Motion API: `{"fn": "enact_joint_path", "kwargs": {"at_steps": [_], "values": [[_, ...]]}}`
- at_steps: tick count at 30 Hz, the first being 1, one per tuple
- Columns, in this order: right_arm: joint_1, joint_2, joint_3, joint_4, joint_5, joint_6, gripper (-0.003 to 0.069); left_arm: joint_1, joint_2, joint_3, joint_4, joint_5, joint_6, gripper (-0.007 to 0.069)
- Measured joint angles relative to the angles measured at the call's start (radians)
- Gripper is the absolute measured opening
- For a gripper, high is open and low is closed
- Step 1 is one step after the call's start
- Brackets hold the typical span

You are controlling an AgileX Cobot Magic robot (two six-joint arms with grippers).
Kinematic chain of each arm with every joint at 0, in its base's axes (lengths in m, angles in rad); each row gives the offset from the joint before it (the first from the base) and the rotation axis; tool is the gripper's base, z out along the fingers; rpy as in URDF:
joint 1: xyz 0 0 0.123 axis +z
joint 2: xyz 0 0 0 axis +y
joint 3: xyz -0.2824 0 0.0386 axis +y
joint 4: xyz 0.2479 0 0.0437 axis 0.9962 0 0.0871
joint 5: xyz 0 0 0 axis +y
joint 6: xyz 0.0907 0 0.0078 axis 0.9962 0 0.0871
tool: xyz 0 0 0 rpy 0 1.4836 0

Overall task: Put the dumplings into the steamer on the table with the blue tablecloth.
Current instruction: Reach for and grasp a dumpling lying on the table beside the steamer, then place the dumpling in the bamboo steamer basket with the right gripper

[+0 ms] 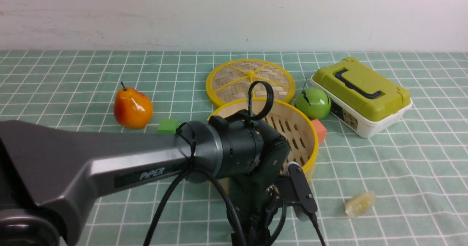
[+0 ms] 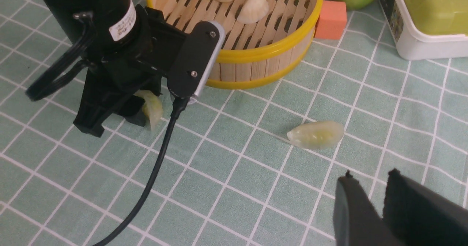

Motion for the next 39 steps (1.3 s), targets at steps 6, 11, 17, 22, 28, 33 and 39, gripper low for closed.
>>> {"fn": "enact_joint_path", "kwargs": {"at_steps": [6, 11, 17, 22, 28, 33, 39], "values": [[0.000, 0.000, 0.000, 0.001, 0.003, 0.000, 0.0149, 0.000, -0.005, -0.019, 0.018, 0.039, -0.167, 0.0203], [0.000, 0.000, 0.000, 0.003, 0.001, 0.000, 0.0149, 0.011, -0.062, -0.163, 0.027, 0.167, -0.336, 0.0203], [0.000, 0.000, 0.000, 0.020, -0.031, 0.000, 0.0149, 0.146, -0.075, -0.401, -0.043, 0.184, -0.533, 0.0199], [0.000, 0.000, 0.000, 0.022, -0.035, 0.000, 0.0153, 0.261, 0.010, -0.480, -0.131, 0.153, -0.579, 0.0197], [0.000, 0.003, 0.000, 0.023, -0.005, 0.000, 0.0160, 0.325, 0.146, -0.488, -0.148, 0.135, -0.644, 0.0196], [0.000, 0.053, -0.006, 0.023, 0.036, 0.011, 0.0163, 0.329, 0.187, -0.488, -0.141, 0.133, -0.651, 0.0227], [0.000, 0.204, -0.114, 0.010, 0.116, 0.069, 0.0167, 0.329, 0.184, -0.541, -0.140, 0.214, -0.651, 0.0419]]}}
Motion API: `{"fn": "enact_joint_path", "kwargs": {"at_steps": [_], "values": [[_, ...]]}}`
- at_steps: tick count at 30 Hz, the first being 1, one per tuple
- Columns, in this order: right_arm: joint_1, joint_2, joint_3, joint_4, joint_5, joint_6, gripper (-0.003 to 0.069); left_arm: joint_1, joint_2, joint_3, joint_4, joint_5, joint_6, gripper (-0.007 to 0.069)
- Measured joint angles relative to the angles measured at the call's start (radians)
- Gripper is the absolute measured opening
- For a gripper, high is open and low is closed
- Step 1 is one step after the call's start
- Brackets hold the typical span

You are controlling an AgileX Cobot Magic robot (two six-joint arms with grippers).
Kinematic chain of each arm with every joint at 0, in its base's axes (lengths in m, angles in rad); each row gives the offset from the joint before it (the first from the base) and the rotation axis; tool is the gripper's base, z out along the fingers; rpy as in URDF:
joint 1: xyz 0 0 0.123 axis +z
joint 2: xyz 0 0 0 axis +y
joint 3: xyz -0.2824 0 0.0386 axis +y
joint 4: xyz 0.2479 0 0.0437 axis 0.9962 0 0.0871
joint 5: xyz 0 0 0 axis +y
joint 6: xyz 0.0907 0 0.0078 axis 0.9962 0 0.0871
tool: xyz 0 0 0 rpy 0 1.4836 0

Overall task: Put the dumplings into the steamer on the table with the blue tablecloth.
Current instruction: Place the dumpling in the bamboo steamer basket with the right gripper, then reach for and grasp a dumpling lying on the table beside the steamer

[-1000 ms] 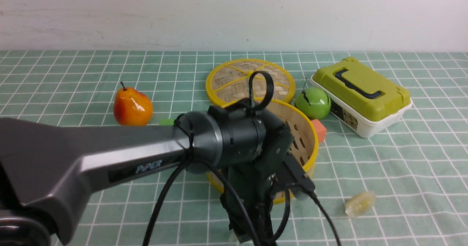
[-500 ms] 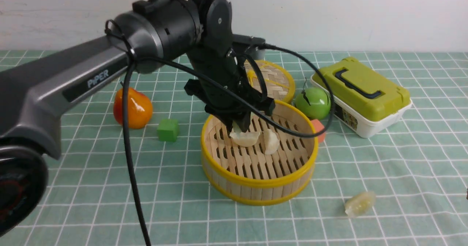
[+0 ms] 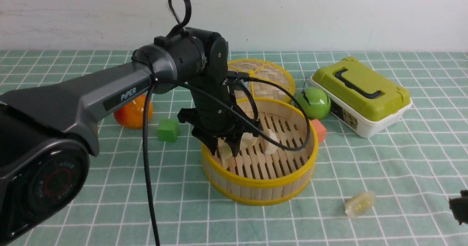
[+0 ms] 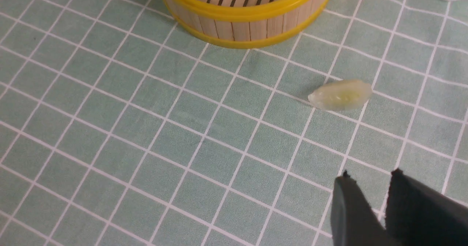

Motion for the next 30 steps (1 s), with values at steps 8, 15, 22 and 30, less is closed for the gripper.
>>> {"fn": "enact_joint_path", "kwargs": {"at_steps": [8, 15, 22, 30], "values": [[0.000, 0.319, -0.187, -0.095, 0.096, 0.126, 0.0189, 0.000, -0.201, -0.119, 0.064, 0.082, 0.011, 0.0408], [0.000, 0.555, -0.236, -0.104, 0.057, 0.218, 0.0297, 0.000, -0.482, 0.015, 0.077, 0.094, 0.034, 0.0176], [0.000, 0.796, -0.236, -0.119, -0.140, 0.368, 0.0517, 0.000, -0.793, 0.458, 0.077, 0.089, 0.045, -0.0014], [0.000, 0.999, -0.237, -0.119, -0.267, 0.448, 0.0573, 0.000, -1.063, 0.831, 0.074, 0.014, 0.045, -0.0014]]}}
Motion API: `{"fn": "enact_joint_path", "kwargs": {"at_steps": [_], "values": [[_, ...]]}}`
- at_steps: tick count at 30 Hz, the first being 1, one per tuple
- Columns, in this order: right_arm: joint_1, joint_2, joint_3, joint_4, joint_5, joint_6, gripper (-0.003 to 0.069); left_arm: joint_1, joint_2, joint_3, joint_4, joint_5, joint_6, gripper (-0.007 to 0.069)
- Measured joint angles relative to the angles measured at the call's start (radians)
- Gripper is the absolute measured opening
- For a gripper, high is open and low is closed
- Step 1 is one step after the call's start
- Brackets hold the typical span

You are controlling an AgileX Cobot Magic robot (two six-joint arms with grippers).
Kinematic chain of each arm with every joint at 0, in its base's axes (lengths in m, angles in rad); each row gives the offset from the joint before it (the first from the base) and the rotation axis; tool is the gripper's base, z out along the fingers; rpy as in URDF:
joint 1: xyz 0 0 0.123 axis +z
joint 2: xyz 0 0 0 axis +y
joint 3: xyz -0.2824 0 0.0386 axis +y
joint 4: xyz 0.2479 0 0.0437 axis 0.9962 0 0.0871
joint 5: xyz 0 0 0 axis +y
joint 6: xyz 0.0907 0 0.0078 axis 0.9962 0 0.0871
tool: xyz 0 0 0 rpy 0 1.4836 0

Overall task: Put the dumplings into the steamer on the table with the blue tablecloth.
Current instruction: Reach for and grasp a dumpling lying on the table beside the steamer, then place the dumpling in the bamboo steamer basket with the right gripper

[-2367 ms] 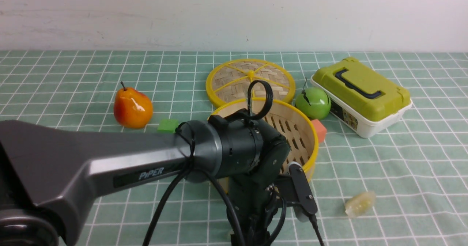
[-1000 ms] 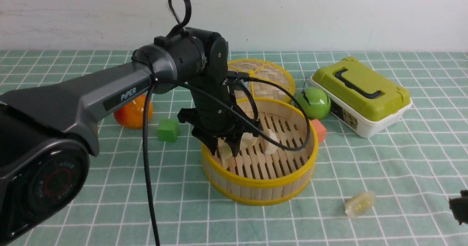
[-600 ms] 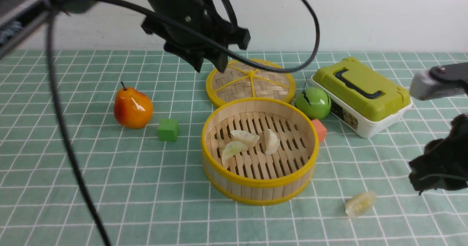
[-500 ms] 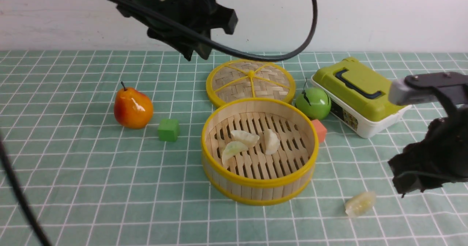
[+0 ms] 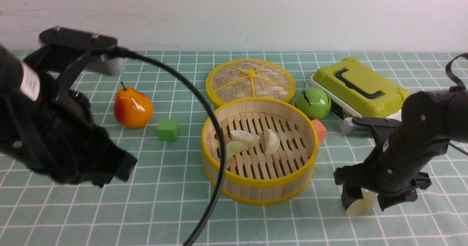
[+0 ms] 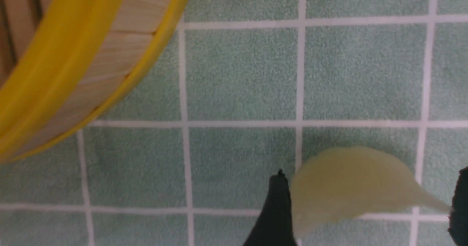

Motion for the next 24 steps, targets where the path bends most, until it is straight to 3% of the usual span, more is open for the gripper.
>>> {"fn": "enact_joint_path", "kwargs": {"at_steps": [4, 10, 18, 24], "values": [[0.000, 0.020, -0.003, 0.012, -0.033, 0.012, 0.0514, 0.000, -0.065, 0.071, 0.002, -0.005, -0.001, -0.0014], [0.000, 0.020, -0.009, 0.033, -0.044, 0.010, 0.0298, 0.000, -0.104, 0.081, 0.001, -0.023, -0.002, -0.0014], [0.010, -0.005, -0.084, 0.034, 0.086, -0.102, 0.0300, 0.000, -0.145, 0.081, -0.022, -0.016, -0.003, -0.0014], [0.134, -0.052, -0.335, 0.034, 0.174, -0.187, 0.0296, 0.000, -0.250, 0.081, -0.049, -0.005, -0.003, -0.0014]]}}
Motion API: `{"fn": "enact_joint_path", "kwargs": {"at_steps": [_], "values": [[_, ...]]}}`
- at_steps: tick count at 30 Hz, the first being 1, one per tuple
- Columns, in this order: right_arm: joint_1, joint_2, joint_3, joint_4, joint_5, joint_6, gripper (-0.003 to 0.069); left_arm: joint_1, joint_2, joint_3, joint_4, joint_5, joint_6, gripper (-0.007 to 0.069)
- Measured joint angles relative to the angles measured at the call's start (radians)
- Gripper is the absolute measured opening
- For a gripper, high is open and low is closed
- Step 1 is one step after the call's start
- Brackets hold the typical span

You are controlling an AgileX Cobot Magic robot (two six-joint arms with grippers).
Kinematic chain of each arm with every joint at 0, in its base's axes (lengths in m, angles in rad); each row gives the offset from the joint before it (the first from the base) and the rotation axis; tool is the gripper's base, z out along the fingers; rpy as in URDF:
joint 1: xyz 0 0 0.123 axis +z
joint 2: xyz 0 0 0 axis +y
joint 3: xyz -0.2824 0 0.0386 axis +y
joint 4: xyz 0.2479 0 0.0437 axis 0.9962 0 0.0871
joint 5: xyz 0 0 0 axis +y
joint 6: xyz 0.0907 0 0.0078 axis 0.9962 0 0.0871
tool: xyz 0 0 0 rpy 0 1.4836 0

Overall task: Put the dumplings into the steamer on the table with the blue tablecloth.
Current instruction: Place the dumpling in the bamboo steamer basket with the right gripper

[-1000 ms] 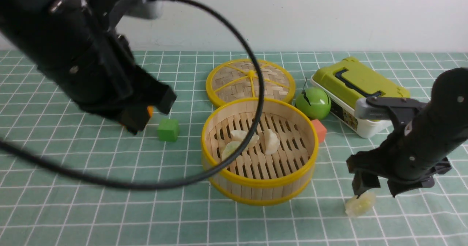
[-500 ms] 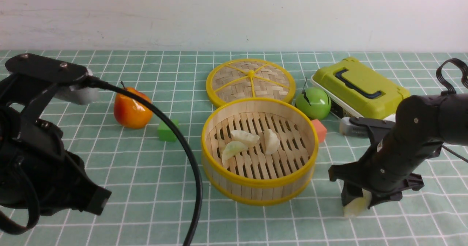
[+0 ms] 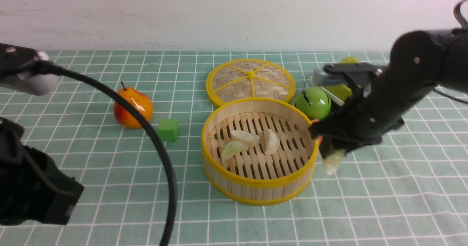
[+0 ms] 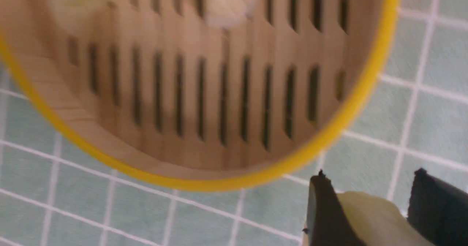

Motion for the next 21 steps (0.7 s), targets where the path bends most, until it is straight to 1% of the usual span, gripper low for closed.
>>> {"fn": "enact_joint_path", "kwargs": {"at_steps": [4, 5, 6, 12, 13, 15, 16, 19, 21], "values": [[0.102, 0.073, -0.120, -0.006, -0.036, -0.009, 0.0294, 0.000, -0.073, 0.009, -0.006, -0.016, 0.000, -0.0014], [0.106, 0.079, -0.125, -0.008, -0.039, -0.009, 0.0294, 0.000, -0.077, 0.010, -0.007, -0.018, 0.000, -0.0014], [0.132, 0.122, -0.152, -0.016, -0.060, -0.008, 0.0294, 0.000, -0.109, 0.027, -0.007, -0.026, 0.000, -0.0014], [0.150, 0.277, -0.210, -0.031, -0.088, 0.010, 0.0296, 0.000, -0.247, 0.171, -0.007, -0.071, 0.000, -0.0014], [0.150, 0.292, -0.214, -0.034, -0.088, 0.010, 0.0310, 0.000, -0.277, 0.204, -0.009, -0.084, 0.000, -0.0014], [0.150, 0.310, -0.216, -0.034, -0.088, 0.010, 0.0363, 0.000, -0.344, 0.276, -0.015, -0.113, 0.000, -0.0014], [0.150, 0.310, -0.216, -0.034, -0.088, 0.010, 0.0369, 0.000, -0.350, 0.282, -0.015, -0.113, 0.000, -0.0014], [0.150, 0.295, -0.217, -0.030, -0.080, 0.010, 0.0441, 0.000, -0.454, 0.374, -0.029, -0.168, -0.003, -0.0014], [0.150, 0.265, -0.217, -0.030, -0.063, 0.010, 0.0441, 0.000, -0.495, 0.402, -0.032, -0.194, -0.016, -0.0014]]}}
